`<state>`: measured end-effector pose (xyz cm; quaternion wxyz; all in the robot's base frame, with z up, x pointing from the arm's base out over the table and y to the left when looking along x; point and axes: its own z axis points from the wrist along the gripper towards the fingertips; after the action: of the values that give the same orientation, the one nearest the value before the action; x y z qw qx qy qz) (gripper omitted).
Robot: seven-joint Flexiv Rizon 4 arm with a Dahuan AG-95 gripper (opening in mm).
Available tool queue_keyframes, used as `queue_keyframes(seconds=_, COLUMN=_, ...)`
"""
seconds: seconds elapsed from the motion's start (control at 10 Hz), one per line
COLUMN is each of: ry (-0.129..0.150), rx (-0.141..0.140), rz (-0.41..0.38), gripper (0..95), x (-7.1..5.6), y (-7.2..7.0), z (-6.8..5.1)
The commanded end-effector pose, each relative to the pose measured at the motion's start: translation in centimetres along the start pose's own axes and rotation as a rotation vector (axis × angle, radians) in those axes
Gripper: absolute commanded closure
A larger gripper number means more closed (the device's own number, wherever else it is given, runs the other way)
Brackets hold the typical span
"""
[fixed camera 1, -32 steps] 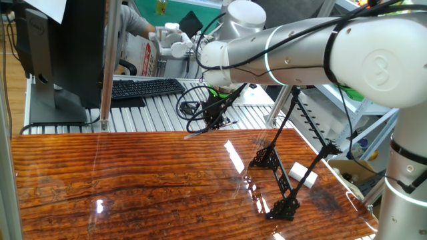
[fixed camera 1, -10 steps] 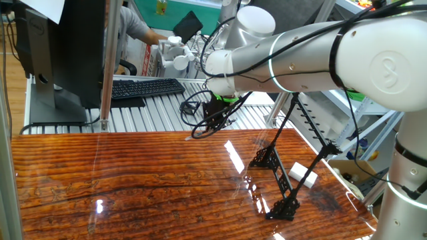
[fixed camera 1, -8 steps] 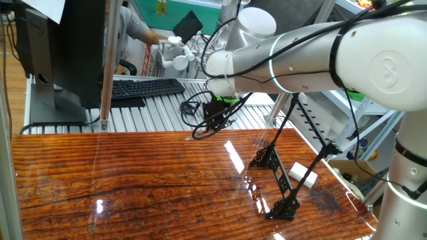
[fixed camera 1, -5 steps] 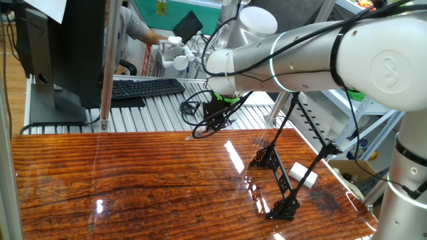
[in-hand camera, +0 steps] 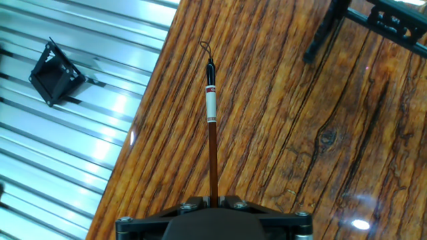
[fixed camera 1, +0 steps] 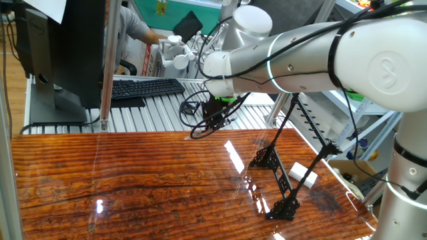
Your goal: Place the brush on the pen rack
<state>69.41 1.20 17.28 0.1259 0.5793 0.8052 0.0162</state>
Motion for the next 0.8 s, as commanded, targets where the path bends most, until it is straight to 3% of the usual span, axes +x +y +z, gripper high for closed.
queue_keyframes(seconds=0.1, ry=0.001, rx=0.007, rz=0.007, gripper=95.0, x=0.1, y=-0.6, z=-1.4)
queue_keyframes(seconds=0.3, ry=-0.004, rx=0.006, rz=0.014, gripper=95.0, x=0.1, y=-1.3, z=-2.1)
queue_keyframes(seconds=0.8, ry=-0.010, rx=0.007, rz=0.038, gripper=95.0, x=-0.4, y=-3.7, z=-5.2)
